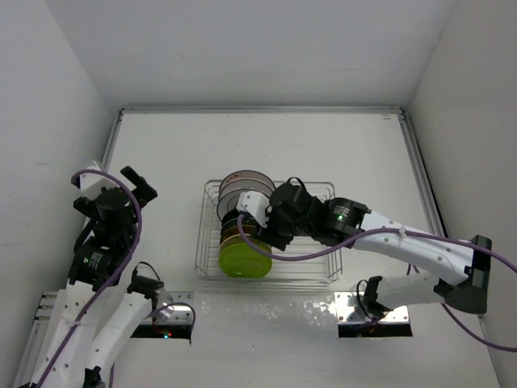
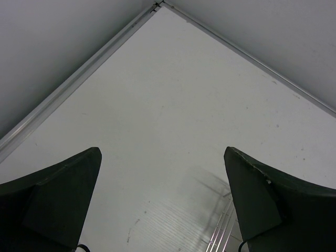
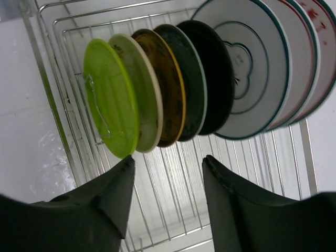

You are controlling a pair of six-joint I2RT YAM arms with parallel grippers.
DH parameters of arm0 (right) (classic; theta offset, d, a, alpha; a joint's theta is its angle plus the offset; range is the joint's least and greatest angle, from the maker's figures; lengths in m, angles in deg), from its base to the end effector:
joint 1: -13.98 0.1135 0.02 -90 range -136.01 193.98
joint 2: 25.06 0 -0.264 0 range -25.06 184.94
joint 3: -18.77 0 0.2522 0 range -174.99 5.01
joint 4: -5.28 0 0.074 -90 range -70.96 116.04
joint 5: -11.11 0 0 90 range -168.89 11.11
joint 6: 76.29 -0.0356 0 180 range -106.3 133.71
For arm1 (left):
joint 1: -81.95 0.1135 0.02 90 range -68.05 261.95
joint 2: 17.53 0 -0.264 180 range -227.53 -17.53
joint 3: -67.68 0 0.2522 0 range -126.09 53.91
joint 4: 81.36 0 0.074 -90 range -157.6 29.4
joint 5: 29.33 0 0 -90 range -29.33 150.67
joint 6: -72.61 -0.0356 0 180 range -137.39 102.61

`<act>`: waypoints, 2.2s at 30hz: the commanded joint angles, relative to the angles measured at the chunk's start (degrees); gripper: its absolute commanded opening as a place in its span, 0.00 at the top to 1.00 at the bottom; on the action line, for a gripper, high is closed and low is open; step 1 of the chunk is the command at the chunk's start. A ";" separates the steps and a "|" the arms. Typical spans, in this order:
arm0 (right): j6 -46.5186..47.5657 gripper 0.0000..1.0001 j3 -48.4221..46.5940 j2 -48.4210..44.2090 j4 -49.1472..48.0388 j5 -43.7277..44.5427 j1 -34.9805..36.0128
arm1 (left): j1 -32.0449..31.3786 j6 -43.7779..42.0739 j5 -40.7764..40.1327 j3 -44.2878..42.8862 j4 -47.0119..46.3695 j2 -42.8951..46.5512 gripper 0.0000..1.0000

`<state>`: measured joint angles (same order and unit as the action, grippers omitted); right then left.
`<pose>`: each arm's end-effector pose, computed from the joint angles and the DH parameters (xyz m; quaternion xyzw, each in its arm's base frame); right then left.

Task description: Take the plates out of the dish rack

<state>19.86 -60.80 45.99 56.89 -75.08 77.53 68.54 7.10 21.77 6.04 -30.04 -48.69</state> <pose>0.1196 0.2350 0.3257 -0.5131 0.7600 0.1643 0.3636 0.1088 -0.0030 0.3418 -0.2631 0.7545 0.0855 0.5952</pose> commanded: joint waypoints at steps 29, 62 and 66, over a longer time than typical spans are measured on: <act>10.02 0.49 7.00 11.56 -16.14 -15.33 1.31 | 0.58 -1.38 3.83 0.59 -2.76 0.13 0.00; -2.45 1.00 -7.91 8.85 -12.45 5.14 1.23 | 0.58 -3.57 12.49 -0.81 -4.69 1.89 0.00; -11.57 1.00 -12.85 7.97 -9.90 12.78 1.14 | 0.58 -2.43 25.77 -4.49 -8.54 2.94 0.00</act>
<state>16.99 -68.90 56.81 46.59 -71.03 78.71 68.54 4.96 35.91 5.86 -32.12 -46.66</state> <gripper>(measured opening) 0.031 0.999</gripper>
